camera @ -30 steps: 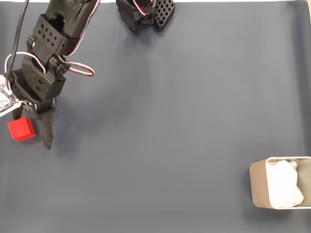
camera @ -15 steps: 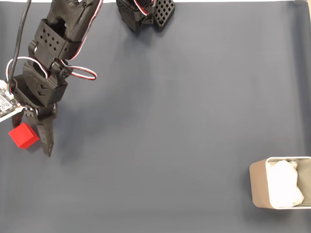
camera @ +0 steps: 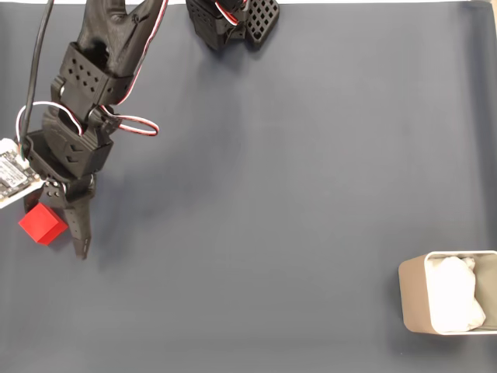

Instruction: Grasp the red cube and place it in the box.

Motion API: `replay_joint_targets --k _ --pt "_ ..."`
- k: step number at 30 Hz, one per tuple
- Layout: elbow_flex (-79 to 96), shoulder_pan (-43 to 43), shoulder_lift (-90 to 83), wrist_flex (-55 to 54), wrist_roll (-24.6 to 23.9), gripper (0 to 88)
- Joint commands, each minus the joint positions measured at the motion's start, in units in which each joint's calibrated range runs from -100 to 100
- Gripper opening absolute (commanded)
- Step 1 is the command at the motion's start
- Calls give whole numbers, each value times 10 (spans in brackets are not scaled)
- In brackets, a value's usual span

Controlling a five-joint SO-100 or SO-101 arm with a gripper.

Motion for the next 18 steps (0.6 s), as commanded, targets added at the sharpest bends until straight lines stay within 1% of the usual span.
replay_joint_targets --k 1,12,18 --pt "-26 -5 -1 -12 9 393" --pt "-28 -5 17 -23 18 370" --pt "-30 -5 19 -23 25 260"
